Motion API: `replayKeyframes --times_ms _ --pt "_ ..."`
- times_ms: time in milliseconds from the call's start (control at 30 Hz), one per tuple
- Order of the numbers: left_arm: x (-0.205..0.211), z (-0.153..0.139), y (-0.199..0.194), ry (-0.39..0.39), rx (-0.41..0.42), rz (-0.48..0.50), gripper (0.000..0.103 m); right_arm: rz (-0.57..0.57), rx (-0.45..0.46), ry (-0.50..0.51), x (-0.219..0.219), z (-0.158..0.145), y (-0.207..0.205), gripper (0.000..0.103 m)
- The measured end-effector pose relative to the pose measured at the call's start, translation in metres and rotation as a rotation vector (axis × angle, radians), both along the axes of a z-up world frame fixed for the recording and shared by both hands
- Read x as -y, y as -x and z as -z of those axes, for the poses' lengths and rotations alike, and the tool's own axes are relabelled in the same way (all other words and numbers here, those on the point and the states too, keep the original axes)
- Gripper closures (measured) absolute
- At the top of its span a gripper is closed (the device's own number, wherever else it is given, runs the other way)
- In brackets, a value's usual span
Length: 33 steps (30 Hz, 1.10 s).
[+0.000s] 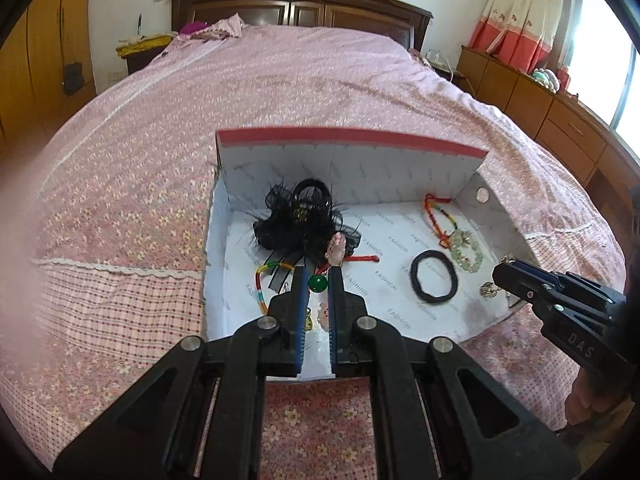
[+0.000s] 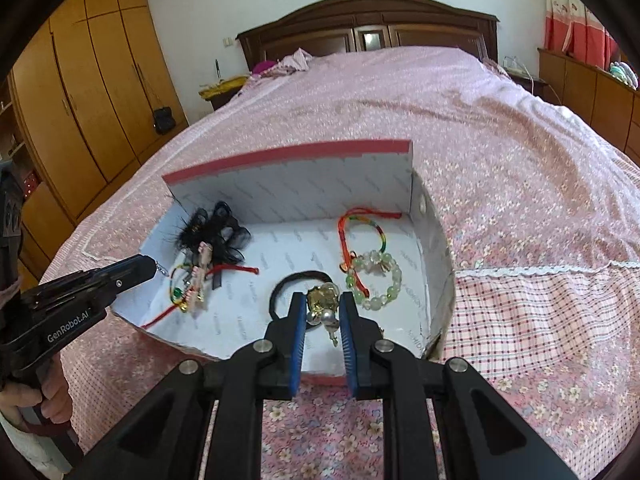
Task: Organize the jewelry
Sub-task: 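Carry the green earring and gold earrings with both tools into the pink shoebox, then open the right tool on the gold earrings while the left releases the green earring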
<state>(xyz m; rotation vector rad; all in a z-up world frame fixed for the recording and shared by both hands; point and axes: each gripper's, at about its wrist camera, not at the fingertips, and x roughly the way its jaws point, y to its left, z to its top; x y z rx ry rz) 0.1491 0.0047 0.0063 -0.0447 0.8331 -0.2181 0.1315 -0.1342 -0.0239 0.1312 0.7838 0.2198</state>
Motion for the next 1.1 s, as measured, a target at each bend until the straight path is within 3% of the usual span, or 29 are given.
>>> replayKeyframes --times_ms 667,1100 --pt "0.010 0.028 -0.016 -0.018 -0.064 -0.011 0.102 0.005 -0.054 0.078 -0.007 0.018 -0.017 0.084" --pt "0.016 0.035 -0.019 -0.018 -0.074 -0.011 0.102 0.006 -0.055 0.069 -0.008 0.019 -0.018 0.084"
